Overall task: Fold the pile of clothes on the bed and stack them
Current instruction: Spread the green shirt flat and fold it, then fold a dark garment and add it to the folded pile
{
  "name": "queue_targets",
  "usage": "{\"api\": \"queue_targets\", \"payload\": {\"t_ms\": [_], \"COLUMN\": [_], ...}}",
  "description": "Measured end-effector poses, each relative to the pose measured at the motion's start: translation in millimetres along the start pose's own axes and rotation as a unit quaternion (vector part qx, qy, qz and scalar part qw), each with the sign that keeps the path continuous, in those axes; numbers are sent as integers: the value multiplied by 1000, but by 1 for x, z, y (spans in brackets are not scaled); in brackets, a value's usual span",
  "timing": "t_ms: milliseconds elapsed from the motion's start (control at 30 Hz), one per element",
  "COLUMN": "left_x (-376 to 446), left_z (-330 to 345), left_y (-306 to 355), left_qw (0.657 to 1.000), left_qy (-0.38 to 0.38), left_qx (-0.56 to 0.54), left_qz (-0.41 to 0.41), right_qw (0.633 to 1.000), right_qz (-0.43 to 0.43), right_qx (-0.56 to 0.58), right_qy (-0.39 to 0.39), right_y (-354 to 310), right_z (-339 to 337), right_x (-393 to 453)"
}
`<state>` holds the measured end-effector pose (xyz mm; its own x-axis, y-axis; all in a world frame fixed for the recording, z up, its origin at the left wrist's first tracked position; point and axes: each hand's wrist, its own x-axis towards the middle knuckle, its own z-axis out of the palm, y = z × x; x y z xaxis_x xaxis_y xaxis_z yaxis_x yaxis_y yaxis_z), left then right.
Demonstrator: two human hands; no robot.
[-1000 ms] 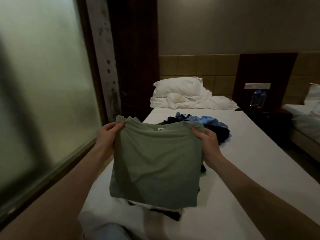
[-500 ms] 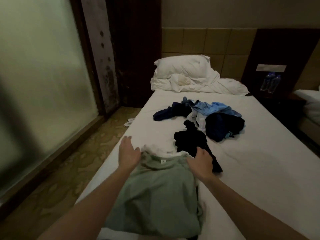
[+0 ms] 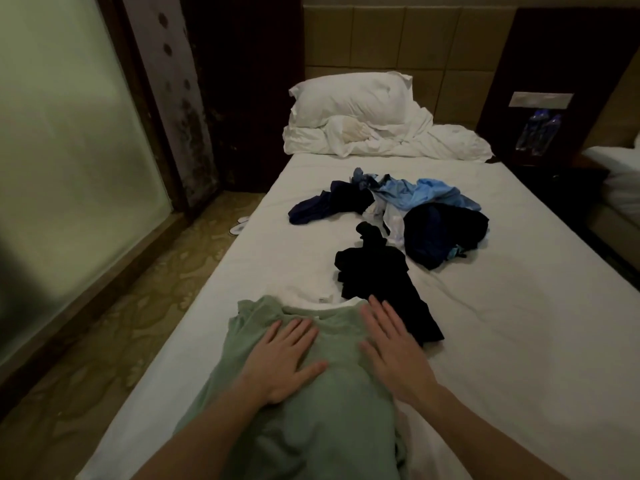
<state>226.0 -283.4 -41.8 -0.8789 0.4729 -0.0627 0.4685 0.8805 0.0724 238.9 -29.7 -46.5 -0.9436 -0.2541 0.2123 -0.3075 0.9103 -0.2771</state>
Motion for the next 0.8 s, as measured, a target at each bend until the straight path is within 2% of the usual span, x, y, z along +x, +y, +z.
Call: {"api": "queue_targets", "payload": {"t_ms": [67, 167, 233, 300, 367, 433, 500, 567, 633, 700, 800], "left_x": [19, 57, 87, 120, 157, 189, 212, 226, 233, 237, 236], "left_z": [-8, -20, -25, -23, -11, 3, 17, 26, 28, 22, -5], "left_y": [2, 11, 20, 28, 30, 29, 27, 29, 33, 39, 52], "left_qw": [998, 995, 993, 991, 989, 980, 973, 965, 939, 900, 841], "left_qy": [53, 95, 106, 97, 51, -8, -6, 47, 113, 172, 225], "left_qx": [-15, -16, -44, -81, -114, -157, -181, -210, -290, -378, -479], "left_qz": [-10, -18, -21, -42, -80, -121, -143, -152, -147, -132, -114], "right_qw": [994, 985, 983, 986, 985, 983, 986, 987, 986, 970, 904], "right_qz": [15, 91, 143, 149, 132, 124, 133, 145, 162, 208, 284], "right_qx": [27, 65, 83, 73, 59, 54, 35, 7, 16, 112, 270], "right_qy": [106, 133, 80, -5, -91, -120, -95, -73, -36, 48, 170], "right_y": [23, 57, 72, 83, 91, 98, 104, 109, 116, 124, 131], "right_z": [-8, -18, -21, -17, -4, 13, 26, 32, 32, 27, 7], "right_x": [10, 41, 67, 92, 114, 129, 137, 143, 148, 152, 150]}}
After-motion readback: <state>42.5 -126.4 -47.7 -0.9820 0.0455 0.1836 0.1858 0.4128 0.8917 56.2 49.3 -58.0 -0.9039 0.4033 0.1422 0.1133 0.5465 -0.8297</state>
